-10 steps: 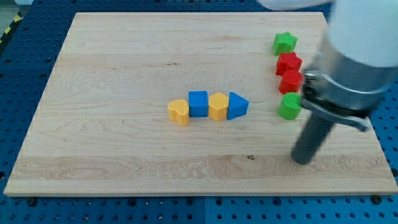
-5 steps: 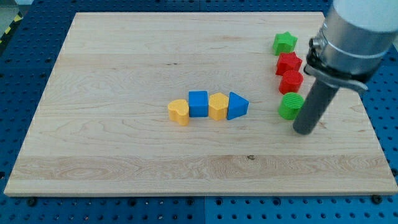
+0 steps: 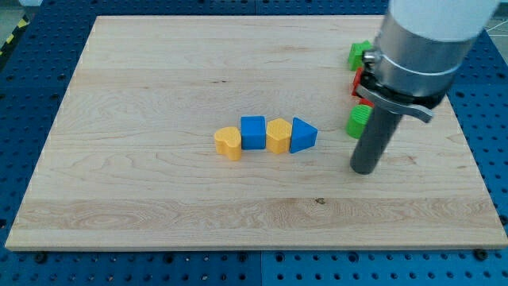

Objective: Slide the green circle towards the bottom of the red circle

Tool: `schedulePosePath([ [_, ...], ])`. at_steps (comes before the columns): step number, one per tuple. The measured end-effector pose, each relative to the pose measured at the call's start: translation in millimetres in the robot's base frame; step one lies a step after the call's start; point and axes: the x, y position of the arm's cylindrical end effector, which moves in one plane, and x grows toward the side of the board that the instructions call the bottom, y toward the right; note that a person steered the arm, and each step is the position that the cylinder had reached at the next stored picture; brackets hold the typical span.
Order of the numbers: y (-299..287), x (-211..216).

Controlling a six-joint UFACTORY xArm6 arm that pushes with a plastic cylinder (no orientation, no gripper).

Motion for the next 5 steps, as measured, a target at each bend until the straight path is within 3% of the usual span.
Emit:
schedulePosePath([
  [4, -27.5, -76.8],
  [5, -6.4, -79.9],
])
